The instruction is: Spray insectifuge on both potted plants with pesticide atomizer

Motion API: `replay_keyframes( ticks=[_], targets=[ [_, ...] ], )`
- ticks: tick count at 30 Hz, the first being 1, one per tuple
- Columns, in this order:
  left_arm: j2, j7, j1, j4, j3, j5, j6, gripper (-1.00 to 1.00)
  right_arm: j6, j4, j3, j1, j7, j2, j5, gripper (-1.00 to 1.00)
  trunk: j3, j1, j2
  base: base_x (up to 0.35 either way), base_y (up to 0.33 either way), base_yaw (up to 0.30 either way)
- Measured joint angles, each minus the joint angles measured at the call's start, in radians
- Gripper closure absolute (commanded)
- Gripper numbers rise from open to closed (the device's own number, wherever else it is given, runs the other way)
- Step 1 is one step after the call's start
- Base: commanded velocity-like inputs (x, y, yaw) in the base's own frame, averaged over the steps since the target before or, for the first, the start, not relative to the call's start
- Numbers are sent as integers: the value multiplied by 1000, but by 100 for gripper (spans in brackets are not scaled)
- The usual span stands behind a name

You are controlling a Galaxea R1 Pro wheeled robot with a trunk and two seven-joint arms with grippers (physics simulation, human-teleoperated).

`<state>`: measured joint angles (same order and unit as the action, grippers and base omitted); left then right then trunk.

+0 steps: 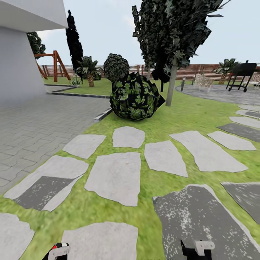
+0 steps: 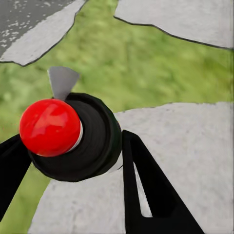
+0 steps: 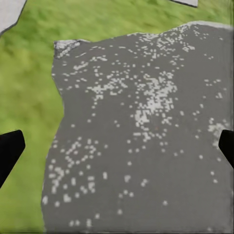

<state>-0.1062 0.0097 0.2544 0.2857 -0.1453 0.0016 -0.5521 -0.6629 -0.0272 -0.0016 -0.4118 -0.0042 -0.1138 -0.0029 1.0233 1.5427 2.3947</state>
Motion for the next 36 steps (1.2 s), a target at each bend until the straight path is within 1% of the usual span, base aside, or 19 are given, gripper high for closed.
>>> replay_keyframes(
  ticks=[8,11,36],
  targets=[
    [4,0,0,0,0,0,2,100,0,0,0,0,0,0,-1,-100,0,0,0,0,0,-300],
    [6,0,0,0,2,-3,2,100,0,0,0,0,0,0,-1,-100,0,0,0,168,0,-300],
    [8,0,0,0,1,0,3,100,0,0,0,0,0,0,0,-100,0,-1,0,335,0,-300]
  ],
)
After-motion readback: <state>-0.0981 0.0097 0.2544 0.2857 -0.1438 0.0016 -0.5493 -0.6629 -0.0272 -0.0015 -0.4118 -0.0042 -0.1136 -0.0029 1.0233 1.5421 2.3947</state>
